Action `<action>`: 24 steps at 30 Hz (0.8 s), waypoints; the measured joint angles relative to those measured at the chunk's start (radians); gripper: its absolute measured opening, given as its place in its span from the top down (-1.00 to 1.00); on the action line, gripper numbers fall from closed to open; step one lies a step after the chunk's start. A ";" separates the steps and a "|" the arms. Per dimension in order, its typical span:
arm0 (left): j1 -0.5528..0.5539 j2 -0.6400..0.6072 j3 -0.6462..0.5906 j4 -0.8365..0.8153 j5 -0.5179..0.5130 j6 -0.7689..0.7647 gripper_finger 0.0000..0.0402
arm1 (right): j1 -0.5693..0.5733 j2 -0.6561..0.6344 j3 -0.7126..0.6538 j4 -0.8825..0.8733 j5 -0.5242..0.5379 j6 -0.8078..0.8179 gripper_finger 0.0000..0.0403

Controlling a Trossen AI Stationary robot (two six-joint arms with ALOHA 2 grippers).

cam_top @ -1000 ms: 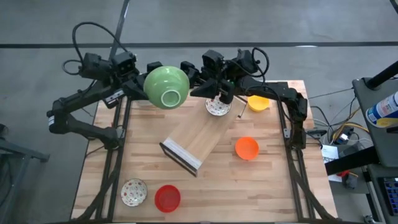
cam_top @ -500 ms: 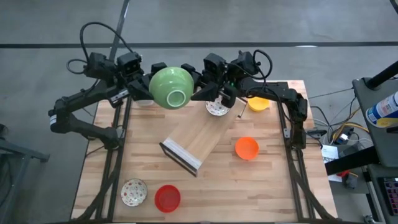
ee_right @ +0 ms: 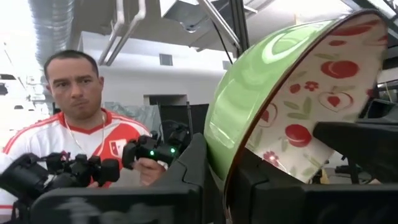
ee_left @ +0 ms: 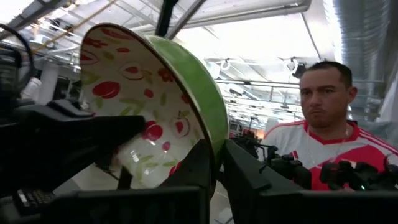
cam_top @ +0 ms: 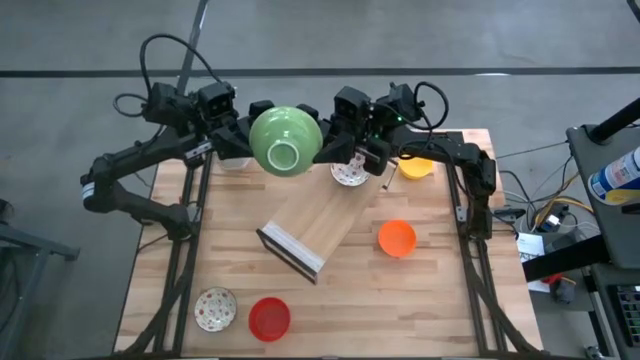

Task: Pick & Place Mini bowls
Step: Stack the top white bowl on the top of the white bowl on the shelf

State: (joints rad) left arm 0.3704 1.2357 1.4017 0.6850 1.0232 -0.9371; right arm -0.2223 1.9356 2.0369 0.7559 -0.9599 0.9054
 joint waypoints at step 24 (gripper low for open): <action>0.054 0.034 0.002 -0.030 -0.196 -0.011 0.46 | -0.008 -0.014 0.018 0.015 0.134 0.083 0.94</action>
State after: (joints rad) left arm 0.4247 1.2701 1.4033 0.6554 0.8272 -0.9478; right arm -0.2298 1.9221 2.0546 0.7705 -0.8260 0.9881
